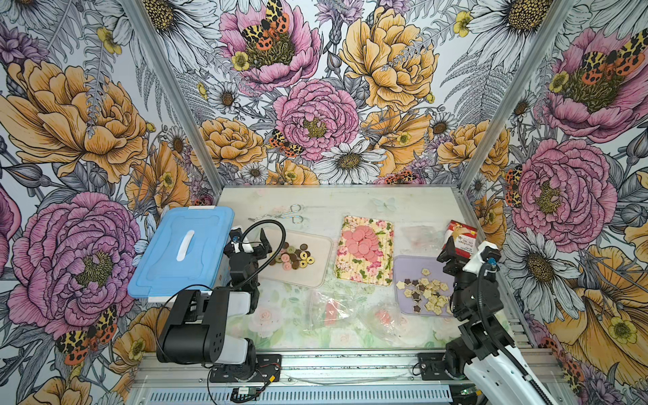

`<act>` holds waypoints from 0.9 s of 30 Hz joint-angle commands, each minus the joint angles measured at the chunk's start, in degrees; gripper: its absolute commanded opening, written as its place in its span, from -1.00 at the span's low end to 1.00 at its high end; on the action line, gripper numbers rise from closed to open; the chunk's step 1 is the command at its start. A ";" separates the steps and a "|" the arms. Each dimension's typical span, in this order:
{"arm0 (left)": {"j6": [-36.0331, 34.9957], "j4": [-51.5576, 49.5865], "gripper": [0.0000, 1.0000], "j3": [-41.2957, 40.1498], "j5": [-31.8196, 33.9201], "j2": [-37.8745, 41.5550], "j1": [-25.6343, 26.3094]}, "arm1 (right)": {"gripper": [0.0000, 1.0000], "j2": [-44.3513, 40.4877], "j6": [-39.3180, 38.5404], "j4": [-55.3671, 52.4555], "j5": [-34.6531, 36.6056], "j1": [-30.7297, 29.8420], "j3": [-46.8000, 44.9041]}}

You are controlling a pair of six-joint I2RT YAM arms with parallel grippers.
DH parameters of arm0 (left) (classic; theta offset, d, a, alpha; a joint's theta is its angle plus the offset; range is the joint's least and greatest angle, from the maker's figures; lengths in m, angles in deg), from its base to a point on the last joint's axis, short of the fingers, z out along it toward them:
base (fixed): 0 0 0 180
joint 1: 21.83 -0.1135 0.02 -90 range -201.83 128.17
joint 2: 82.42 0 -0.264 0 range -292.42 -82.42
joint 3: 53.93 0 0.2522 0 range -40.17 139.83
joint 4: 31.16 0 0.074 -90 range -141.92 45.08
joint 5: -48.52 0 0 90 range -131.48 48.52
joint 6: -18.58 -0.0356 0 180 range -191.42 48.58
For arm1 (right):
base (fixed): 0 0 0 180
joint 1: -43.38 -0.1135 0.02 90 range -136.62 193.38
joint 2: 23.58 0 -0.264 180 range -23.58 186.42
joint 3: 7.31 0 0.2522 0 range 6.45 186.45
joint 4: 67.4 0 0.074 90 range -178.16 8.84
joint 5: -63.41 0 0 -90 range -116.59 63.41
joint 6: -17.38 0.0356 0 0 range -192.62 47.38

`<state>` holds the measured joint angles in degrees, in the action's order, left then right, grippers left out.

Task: Pour cookies out of the ziploc bag
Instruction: Reset both arms

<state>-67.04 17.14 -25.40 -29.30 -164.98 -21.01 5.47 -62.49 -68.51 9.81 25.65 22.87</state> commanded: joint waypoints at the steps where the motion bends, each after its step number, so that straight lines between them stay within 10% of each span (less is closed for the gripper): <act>1: 0.14 3.70 0.98 -0.58 0.21 -5.48 -3.35 | 0.99 13.22 -3.85 8.47 -0.68 0.90 1.32; 9: -0.05 2.94 0.98 0.39 -2.90 -5.70 -3.63 | 0.99 38.88 -8.91 34.76 -6.94 4.64 -1.53; 22: -4.15 4.89 0.98 0.06 -8.55 -6.22 -1.76 | 0.99 56.90 -7.61 56.93 -13.48 12.49 -4.43; 27: -7.16 -3.48 0.98 4.00 -6.66 -5.71 0.44 | 0.99 58.84 -6.67 47.54 -19.98 14.69 0.70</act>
<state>-72.06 17.16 -23.83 -36.40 -171.12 -21.23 64.93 -70.38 -20.39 -4.99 39.40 19.92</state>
